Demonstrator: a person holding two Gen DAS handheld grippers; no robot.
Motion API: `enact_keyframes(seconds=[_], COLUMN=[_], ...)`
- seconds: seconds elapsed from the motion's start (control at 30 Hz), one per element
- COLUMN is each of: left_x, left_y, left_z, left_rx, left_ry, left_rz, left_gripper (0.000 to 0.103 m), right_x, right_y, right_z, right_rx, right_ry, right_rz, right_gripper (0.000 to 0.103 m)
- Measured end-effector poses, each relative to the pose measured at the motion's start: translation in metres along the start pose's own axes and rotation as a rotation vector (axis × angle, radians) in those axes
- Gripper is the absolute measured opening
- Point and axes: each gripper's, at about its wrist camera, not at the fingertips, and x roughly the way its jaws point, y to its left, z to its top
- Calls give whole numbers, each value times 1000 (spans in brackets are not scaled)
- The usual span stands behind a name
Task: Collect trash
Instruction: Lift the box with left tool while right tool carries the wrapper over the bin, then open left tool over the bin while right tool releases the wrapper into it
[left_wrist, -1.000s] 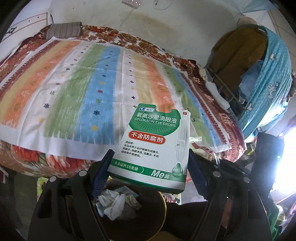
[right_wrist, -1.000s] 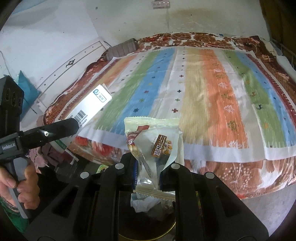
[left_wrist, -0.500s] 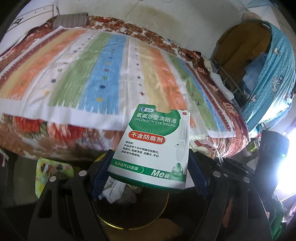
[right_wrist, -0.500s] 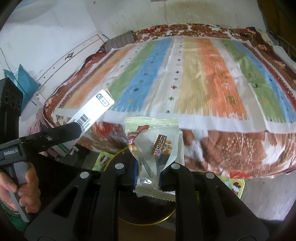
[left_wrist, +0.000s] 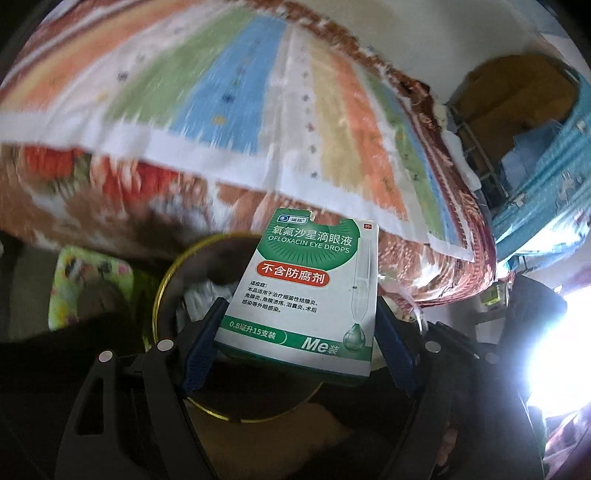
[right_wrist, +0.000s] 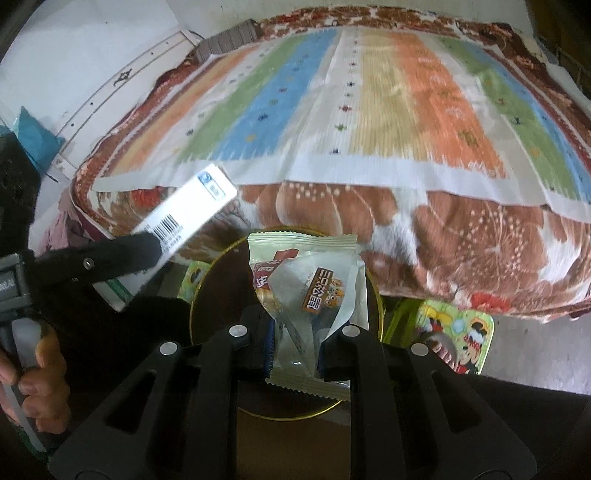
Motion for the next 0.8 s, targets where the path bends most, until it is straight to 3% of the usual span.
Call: enact_keyframes(seconds=[0.2, 0.5, 0.63, 0.8], left_x=[13, 46, 56, 65], left_y=[7, 38, 48, 56], left_z=[-1, 3, 4, 6], left_rx=[-43, -246, -316, -375], left_ry=[39, 145, 163, 176], left_rz=[43, 80, 88, 88], left_gripper=[76, 76, 76, 76], right_x=[21, 60, 81, 91], right_y=[-7, -15, -28, -28], right_z=[1, -4, -5, -4], right_rx=[54, 122, 220, 234], right_ry=[82, 178, 223, 232], right_rz=[25, -2, 19, 22], right_gripper=[16, 21, 21, 25])
